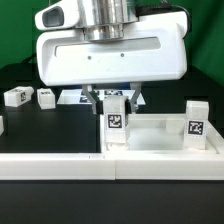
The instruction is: Assemble square table
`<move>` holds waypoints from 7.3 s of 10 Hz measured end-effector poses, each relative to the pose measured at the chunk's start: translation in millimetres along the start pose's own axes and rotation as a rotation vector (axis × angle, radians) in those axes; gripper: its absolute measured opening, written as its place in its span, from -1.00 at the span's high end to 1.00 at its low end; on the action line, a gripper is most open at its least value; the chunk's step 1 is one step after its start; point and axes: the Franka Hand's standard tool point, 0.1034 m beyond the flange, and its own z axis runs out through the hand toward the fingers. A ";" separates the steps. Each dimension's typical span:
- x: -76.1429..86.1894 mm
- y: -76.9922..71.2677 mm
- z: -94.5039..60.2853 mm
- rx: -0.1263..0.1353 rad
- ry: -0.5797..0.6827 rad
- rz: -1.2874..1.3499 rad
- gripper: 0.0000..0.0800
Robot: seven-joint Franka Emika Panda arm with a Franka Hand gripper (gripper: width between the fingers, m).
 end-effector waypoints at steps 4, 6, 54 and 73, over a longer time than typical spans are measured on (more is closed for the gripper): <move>-1.1 -6.6 0.1 0.001 0.000 0.205 0.28; -1.5 -7.5 2.3 0.005 0.002 0.587 0.28; -2.8 -16.0 7.8 -0.112 -0.015 -0.040 -0.62; -9.3 -22.6 10.6 -0.042 -0.048 1.086 -0.51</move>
Offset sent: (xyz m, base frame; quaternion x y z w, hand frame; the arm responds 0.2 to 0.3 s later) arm 0.0144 0.0083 0.0076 -0.0288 0.0153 0.1926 0.9807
